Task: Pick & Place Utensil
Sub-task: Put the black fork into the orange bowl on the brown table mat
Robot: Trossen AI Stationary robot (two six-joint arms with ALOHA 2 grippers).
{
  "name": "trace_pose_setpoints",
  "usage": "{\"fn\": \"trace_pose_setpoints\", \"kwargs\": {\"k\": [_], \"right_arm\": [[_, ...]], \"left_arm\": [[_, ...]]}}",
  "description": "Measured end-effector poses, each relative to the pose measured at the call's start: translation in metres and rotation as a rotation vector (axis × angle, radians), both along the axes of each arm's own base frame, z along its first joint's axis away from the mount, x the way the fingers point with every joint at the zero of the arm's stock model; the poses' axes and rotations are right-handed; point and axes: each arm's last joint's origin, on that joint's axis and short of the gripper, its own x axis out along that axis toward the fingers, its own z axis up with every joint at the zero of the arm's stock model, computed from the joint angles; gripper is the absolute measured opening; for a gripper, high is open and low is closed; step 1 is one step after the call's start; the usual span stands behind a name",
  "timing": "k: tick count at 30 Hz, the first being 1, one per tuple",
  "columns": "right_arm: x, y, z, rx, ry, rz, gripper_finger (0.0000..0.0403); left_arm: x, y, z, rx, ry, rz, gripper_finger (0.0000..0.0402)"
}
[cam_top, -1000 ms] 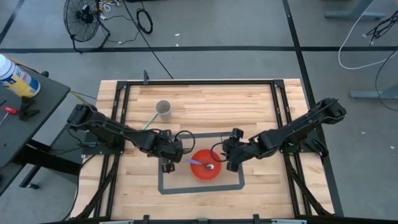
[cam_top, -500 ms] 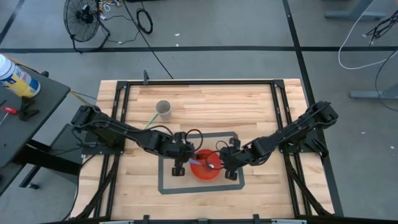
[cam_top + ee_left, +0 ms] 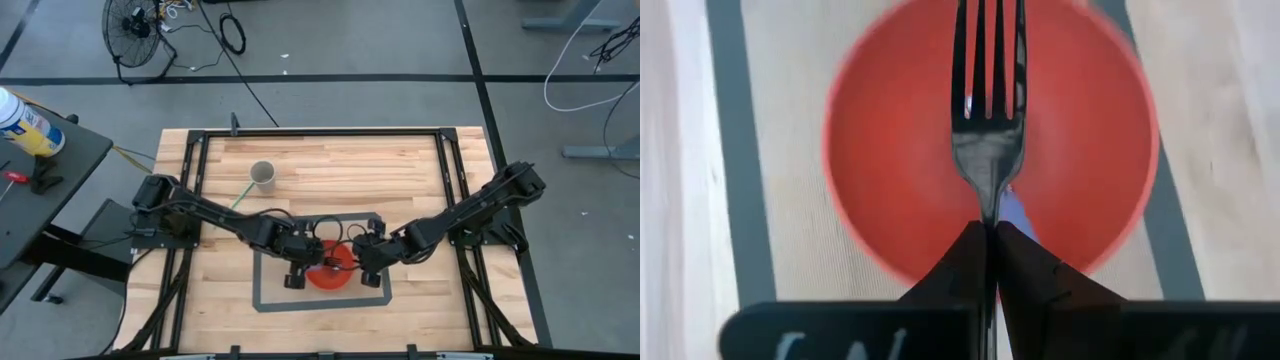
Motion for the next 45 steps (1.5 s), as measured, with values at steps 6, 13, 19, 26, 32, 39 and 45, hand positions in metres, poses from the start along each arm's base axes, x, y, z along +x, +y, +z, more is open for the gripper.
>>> {"fn": "trace_pose_setpoints", "kwargs": {"k": [6,13,19,26,32,39,45], "right_arm": [[-0.010,0.000,0.010,0.009,0.013,-0.009,0.0171],[-0.003,0.008,-0.013,0.070,0.103,0.019,0.0171],[0.013,0.015,-0.037,0.055,0.078,0.061,0.0171],[0.020,0.015,-0.034,0.012,-0.009,0.068,0.0171],[0.008,0.010,-0.041,0.009,0.126,-0.015,0.0171],[0.003,0.011,-0.042,0.015,0.168,-0.048,0.0171],[0.004,0.012,-0.042,0.020,0.157,-0.048,0.0171]], "left_arm": [[0.000,0.006,0.001,-0.017,0.013,0.003,0.0020],[0.001,0.010,0.001,-0.025,0.021,0.006,0.0020],[0.001,0.008,-0.002,-0.049,0.036,-0.022,0.0020],[0.001,0.008,-0.003,-0.049,0.046,-0.018,0.0020],[-0.001,0.009,-0.003,-0.046,0.062,-0.014,0.0020],[0.000,0.009,-0.003,-0.047,0.059,-0.013,0.0020],[0.005,0.007,-0.007,-0.050,0.038,-0.018,0.0020]]}}
